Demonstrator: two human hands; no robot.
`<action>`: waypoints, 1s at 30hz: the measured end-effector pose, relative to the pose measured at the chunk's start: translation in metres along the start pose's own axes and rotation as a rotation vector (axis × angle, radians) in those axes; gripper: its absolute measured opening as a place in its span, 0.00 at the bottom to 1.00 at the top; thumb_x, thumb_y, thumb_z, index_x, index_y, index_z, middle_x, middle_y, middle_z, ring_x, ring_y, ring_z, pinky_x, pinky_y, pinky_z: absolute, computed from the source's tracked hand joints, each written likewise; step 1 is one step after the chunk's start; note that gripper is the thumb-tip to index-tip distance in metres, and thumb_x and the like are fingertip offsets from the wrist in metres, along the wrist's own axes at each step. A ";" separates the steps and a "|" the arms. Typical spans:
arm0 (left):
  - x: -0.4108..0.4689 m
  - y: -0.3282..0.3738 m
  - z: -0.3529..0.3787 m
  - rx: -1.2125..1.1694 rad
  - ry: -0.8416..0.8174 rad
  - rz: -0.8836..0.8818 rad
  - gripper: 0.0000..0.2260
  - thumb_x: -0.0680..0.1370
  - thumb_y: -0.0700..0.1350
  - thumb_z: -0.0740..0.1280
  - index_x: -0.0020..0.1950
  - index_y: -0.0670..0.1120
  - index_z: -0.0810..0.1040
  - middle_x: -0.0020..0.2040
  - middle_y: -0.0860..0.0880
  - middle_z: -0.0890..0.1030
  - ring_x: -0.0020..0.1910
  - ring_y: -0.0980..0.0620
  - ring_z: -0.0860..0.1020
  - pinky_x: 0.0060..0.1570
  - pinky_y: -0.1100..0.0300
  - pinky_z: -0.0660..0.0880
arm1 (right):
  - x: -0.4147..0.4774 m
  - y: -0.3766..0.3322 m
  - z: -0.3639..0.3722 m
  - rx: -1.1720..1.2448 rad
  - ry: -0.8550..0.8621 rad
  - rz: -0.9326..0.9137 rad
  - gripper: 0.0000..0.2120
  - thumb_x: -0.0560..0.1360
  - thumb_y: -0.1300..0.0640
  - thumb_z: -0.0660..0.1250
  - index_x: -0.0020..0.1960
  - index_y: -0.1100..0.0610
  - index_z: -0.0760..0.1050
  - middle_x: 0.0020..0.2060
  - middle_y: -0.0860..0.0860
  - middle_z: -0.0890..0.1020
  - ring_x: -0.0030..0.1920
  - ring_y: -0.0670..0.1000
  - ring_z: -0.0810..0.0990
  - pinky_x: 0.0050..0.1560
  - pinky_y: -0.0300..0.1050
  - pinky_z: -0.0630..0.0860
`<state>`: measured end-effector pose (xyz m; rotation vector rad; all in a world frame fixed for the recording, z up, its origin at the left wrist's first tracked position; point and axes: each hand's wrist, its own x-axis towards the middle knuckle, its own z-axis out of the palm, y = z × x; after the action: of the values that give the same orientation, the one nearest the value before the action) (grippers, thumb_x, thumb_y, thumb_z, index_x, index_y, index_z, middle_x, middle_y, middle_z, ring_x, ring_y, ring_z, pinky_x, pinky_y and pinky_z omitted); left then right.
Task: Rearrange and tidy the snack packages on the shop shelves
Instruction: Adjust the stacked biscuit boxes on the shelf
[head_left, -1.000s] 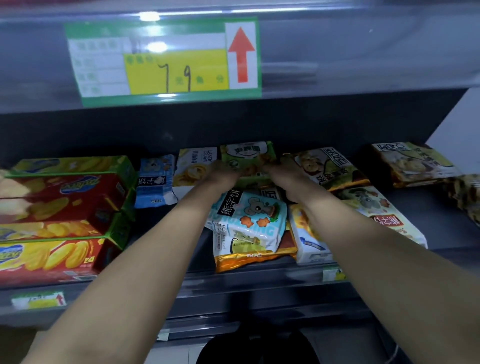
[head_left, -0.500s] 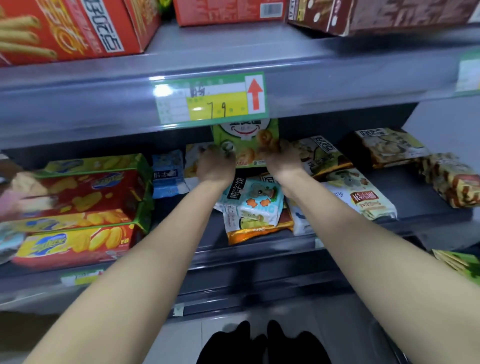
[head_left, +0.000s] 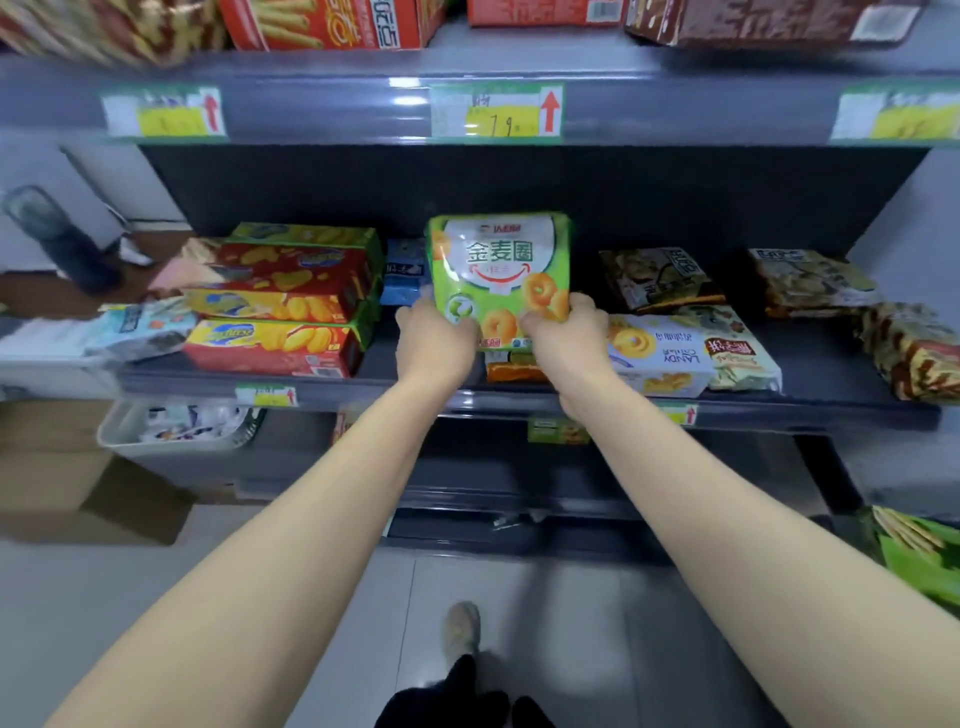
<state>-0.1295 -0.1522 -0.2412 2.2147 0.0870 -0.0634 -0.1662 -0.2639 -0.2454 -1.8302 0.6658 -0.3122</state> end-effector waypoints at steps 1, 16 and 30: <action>-0.009 -0.004 -0.007 -0.023 0.026 0.001 0.16 0.77 0.46 0.64 0.60 0.38 0.71 0.61 0.41 0.71 0.47 0.42 0.76 0.43 0.55 0.70 | -0.011 -0.001 0.001 0.021 -0.010 -0.009 0.22 0.74 0.55 0.66 0.65 0.61 0.67 0.63 0.56 0.68 0.62 0.56 0.71 0.63 0.48 0.70; -0.049 -0.020 -0.180 -0.054 0.516 0.183 0.12 0.77 0.42 0.63 0.59 0.39 0.68 0.59 0.42 0.69 0.54 0.43 0.70 0.46 0.57 0.62 | -0.123 -0.123 0.074 0.168 -0.157 -0.313 0.19 0.73 0.56 0.66 0.60 0.60 0.65 0.57 0.51 0.66 0.60 0.54 0.68 0.62 0.53 0.72; 0.106 -0.038 -0.410 -0.226 0.669 0.388 0.12 0.76 0.43 0.65 0.59 0.42 0.71 0.58 0.43 0.71 0.48 0.49 0.72 0.48 0.58 0.68 | -0.124 -0.314 0.258 0.187 -0.159 -0.575 0.22 0.74 0.54 0.66 0.66 0.59 0.66 0.61 0.54 0.71 0.59 0.53 0.73 0.62 0.52 0.72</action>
<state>-0.0210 0.2021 -0.0335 1.9051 0.0271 0.8589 -0.0427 0.0823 -0.0320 -1.8119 -0.0149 -0.5770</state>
